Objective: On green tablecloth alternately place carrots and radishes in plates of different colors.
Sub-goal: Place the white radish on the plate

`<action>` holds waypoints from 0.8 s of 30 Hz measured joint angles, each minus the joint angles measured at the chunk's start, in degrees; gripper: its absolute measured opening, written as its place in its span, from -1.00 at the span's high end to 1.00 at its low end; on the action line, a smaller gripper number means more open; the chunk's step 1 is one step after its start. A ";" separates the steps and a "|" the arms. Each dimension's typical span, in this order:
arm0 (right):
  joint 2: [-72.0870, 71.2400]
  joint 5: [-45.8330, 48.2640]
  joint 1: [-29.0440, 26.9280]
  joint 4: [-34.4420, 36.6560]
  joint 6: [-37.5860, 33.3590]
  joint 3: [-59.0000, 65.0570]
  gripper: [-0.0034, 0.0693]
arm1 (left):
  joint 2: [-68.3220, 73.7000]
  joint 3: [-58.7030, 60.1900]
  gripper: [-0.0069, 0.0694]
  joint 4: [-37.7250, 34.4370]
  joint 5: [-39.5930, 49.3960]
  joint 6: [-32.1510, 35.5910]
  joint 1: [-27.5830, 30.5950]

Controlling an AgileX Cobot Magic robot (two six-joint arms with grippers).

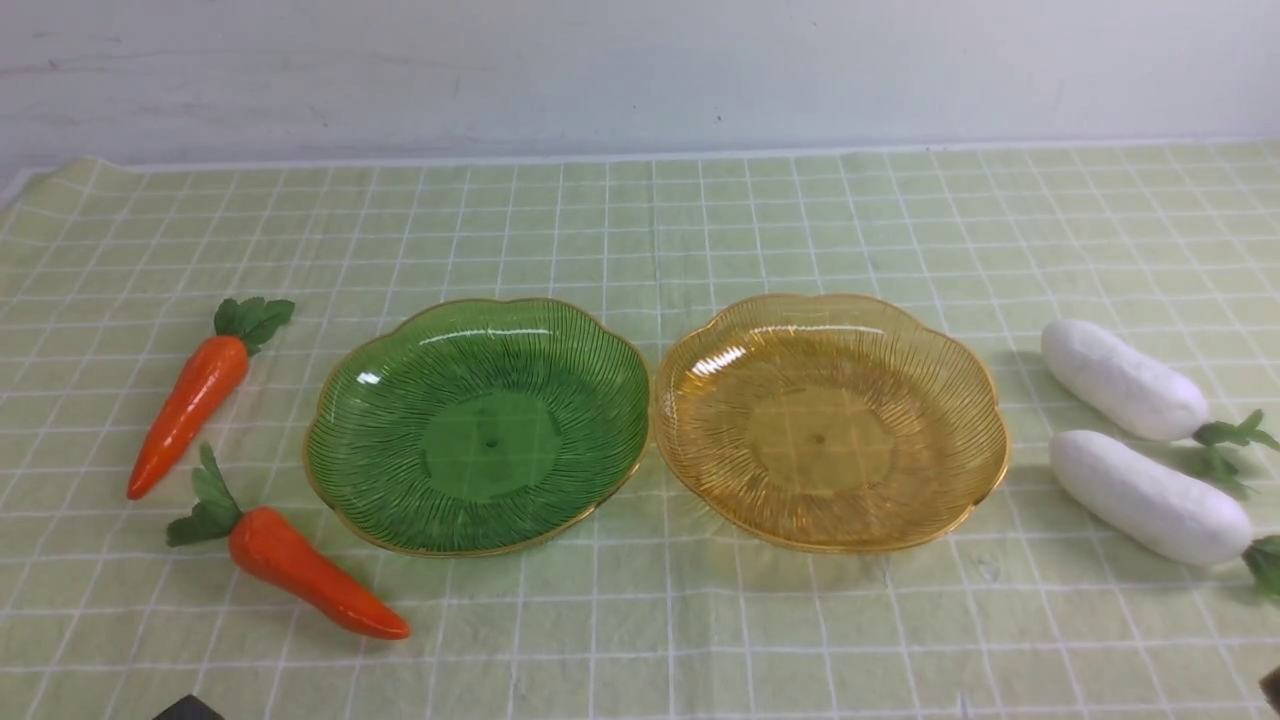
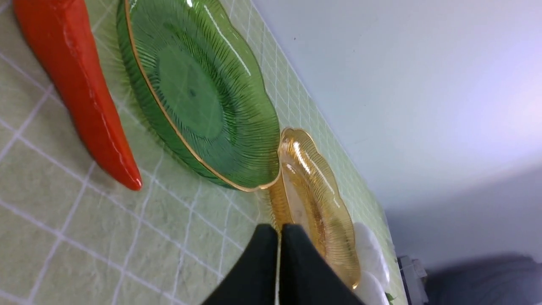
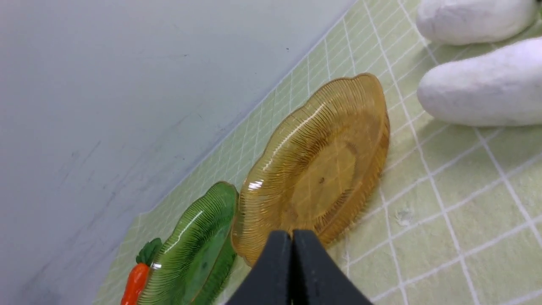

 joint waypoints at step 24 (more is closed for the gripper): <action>65.22 23.31 0.00 -38.02 -6.18 -40.66 0.85 | 37.49 -19.03 0.84 9.48 28.96 20.44 0.00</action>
